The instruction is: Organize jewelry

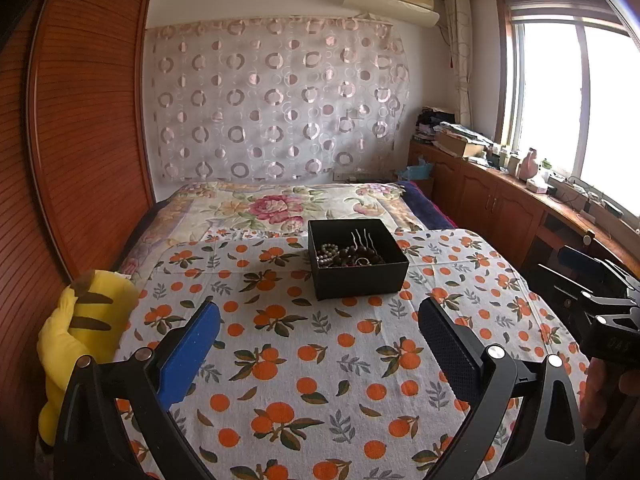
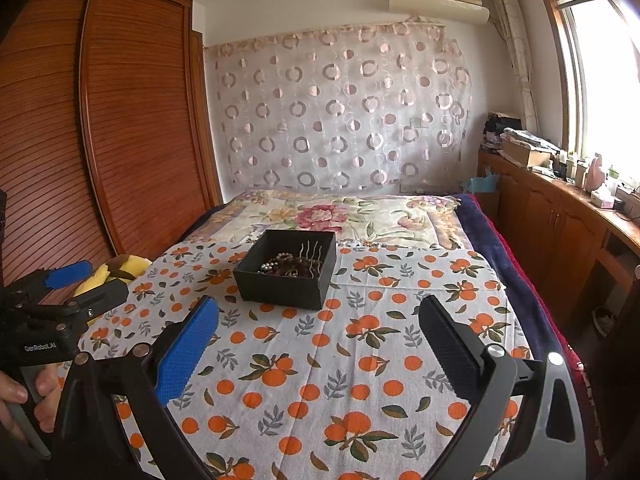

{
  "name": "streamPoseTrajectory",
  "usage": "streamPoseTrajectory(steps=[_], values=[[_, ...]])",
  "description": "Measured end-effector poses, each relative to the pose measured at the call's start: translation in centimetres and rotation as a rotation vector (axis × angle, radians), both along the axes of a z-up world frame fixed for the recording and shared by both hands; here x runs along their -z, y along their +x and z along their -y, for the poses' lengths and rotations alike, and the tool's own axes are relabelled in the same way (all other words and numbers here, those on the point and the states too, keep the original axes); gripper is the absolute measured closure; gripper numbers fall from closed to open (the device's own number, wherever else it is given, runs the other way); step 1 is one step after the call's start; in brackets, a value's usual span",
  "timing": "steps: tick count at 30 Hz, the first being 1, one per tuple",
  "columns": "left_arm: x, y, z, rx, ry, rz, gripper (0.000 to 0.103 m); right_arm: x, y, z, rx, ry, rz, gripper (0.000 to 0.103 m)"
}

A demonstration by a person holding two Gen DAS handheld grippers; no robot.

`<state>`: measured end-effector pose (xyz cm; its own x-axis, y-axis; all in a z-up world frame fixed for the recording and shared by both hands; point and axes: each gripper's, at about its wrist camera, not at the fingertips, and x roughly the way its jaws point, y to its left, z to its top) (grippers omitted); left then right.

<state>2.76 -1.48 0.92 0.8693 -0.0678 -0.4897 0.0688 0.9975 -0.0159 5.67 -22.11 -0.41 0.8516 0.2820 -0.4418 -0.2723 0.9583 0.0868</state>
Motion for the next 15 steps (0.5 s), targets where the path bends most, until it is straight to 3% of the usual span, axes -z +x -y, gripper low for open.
streamPoseTrajectory(steps=[15], values=[[-0.06, 0.06, -0.01, 0.000, 0.000, 0.001, 0.007, 0.22, 0.00, -0.02, 0.000, -0.001, -0.002, 0.002]])
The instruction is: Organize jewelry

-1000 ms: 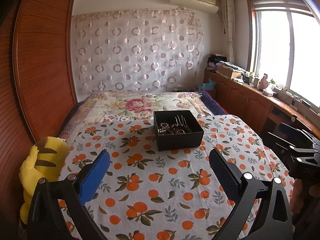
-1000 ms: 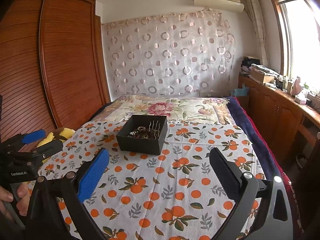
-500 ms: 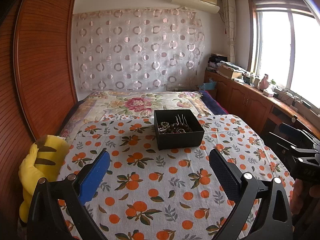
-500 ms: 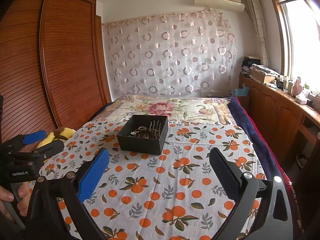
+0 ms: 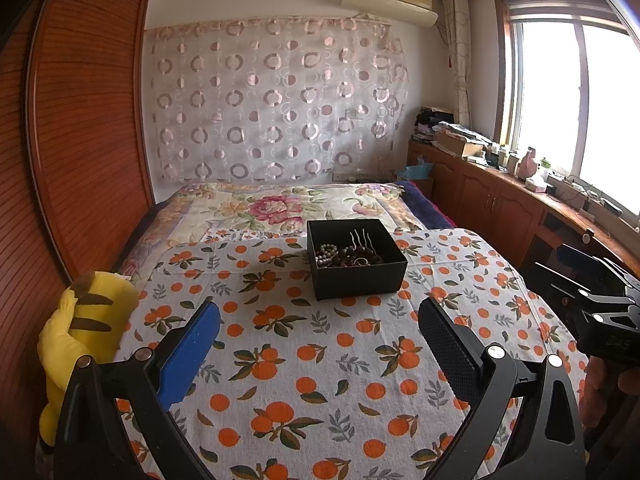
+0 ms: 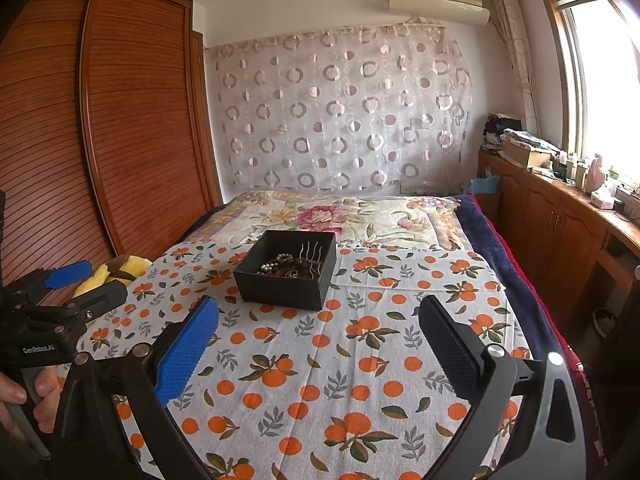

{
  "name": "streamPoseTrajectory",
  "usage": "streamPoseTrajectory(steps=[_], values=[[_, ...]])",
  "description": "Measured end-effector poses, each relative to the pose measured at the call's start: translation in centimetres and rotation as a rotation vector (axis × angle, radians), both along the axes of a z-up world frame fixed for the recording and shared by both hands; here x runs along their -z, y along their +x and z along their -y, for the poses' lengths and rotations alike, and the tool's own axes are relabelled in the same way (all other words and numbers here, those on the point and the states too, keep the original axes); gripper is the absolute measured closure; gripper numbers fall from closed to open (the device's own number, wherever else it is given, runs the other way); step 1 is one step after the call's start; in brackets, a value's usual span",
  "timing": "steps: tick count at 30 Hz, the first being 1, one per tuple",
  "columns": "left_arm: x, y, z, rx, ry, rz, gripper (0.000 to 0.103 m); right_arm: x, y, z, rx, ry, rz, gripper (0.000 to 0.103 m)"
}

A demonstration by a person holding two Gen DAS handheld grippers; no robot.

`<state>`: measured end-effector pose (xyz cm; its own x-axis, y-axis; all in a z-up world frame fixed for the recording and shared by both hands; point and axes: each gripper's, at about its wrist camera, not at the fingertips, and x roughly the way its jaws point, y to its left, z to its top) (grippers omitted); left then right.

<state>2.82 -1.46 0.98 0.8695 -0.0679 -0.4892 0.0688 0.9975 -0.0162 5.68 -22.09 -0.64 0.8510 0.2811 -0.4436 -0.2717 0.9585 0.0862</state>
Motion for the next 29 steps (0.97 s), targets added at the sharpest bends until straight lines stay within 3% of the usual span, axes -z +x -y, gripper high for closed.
streamPoseTrajectory(steps=[29], values=[[0.40, -0.30, 0.53, 0.002, -0.007, -0.010, 0.007, -0.10, -0.01, -0.02, 0.001, 0.001, 0.001, 0.002]])
